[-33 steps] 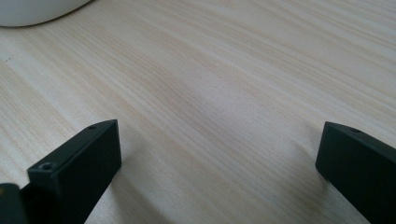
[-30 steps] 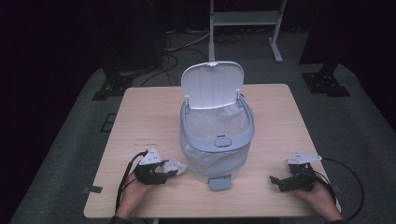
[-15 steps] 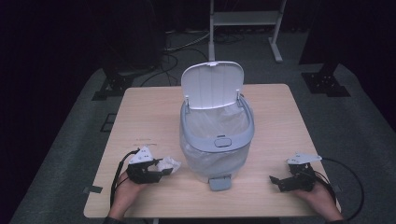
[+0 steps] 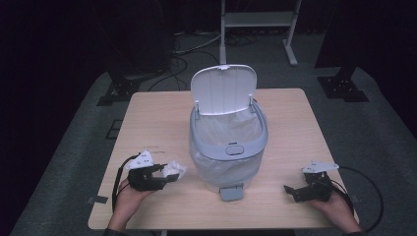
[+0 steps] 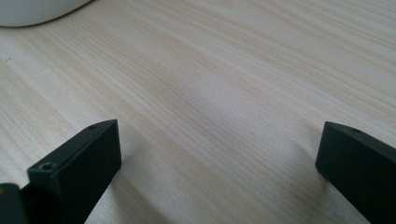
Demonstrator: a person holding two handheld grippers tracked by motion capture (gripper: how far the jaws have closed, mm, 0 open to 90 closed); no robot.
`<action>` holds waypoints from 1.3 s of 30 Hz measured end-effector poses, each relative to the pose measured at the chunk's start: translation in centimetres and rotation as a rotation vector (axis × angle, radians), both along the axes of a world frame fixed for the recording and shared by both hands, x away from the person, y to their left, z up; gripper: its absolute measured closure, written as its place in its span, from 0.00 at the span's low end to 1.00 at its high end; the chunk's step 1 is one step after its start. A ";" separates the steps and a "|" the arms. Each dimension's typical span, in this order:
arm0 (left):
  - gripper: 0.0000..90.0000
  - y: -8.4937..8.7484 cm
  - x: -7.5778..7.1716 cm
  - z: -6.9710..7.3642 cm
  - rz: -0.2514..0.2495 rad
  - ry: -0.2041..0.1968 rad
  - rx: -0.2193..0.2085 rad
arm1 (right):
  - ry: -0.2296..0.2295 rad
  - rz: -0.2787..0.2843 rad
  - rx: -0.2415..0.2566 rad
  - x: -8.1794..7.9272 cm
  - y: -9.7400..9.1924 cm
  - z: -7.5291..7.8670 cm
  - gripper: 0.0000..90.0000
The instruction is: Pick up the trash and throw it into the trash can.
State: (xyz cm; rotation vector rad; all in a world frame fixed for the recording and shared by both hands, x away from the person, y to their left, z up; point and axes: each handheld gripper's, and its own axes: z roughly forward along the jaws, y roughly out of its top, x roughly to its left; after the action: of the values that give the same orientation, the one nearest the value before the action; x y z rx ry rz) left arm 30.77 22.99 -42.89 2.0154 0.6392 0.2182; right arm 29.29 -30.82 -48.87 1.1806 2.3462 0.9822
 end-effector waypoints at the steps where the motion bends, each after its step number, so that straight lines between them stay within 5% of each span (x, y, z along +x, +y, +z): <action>1: 0.58 0.0 0.0 0.1 -0.001 -0.001 -0.002 | 0.000 0.000 0.000 0.0 0.0 0.0 0.00; 17: 0.58 1.3 0.0 2.6 -0.027 -0.005 -0.097 | 0.000 0.000 0.000 0.0 0.0 0.0 0.00; 39: 0.58 1.1 0.3 7.5 -0.106 -0.034 -0.173 | 0.000 0.000 0.000 0.0 0.0 0.0 0.00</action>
State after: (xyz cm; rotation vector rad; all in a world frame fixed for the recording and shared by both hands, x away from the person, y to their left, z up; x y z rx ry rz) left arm 31.04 24.10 -35.39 1.8692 0.5104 0.1287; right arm 29.29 -30.82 -48.87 1.1804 2.3456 0.9823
